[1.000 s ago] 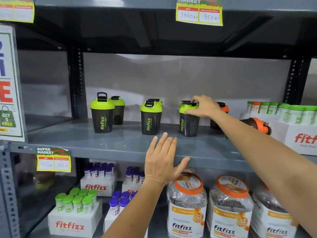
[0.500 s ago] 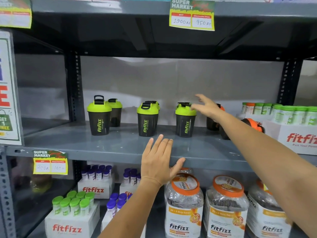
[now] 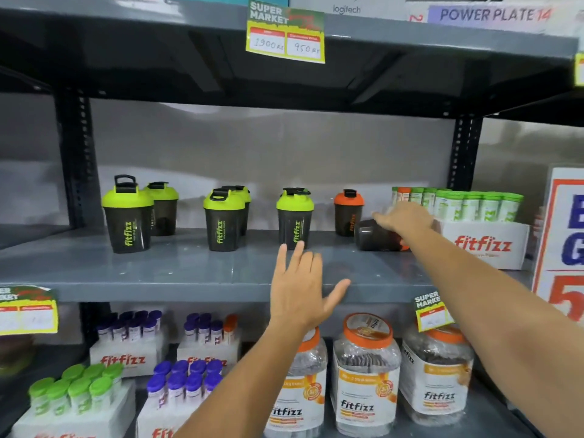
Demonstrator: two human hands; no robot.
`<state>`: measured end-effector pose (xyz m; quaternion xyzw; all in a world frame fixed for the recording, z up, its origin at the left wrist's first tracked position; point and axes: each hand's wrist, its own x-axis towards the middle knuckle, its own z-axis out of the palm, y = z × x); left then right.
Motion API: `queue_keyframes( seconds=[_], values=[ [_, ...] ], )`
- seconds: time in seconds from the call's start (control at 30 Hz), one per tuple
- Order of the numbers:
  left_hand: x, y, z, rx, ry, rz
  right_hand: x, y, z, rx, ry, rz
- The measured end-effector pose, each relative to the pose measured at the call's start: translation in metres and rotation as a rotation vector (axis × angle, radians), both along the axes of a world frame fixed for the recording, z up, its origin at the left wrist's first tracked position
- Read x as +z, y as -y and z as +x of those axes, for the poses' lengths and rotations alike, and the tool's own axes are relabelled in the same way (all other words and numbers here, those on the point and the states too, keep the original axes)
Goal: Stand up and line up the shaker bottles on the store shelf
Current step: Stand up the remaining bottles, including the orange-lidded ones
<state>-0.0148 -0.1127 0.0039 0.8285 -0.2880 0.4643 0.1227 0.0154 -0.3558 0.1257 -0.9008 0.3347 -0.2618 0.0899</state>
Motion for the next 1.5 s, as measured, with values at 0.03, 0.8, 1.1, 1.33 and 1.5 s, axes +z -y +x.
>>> queue_keyframes(
  seconds=[0.03, 0.8, 1.1, 1.33, 1.5],
  values=[
    [-0.002, 0.001, 0.001, 0.017, 0.002, -0.007, -0.002, -0.001, 0.000, -0.006, 0.011, -0.010],
    [-0.009, 0.006, 0.006, 0.060, 0.047, -0.036, 0.004, -0.010, 0.014, 0.045, 0.220, 0.349],
    [-0.008, 0.005, 0.006, 0.061, 0.063, -0.041, 0.005, -0.002, 0.021, 0.073, 0.134, 0.267],
    [-0.008, 0.005, 0.005, 0.065, 0.071, -0.036, 0.013, 0.015, 0.020, 0.136, 0.177, 0.366],
    [-0.008, 0.005, 0.006, 0.069, 0.060, -0.035, 0.026, 0.013, 0.019, 0.240, 0.293, 0.097]
  ],
)
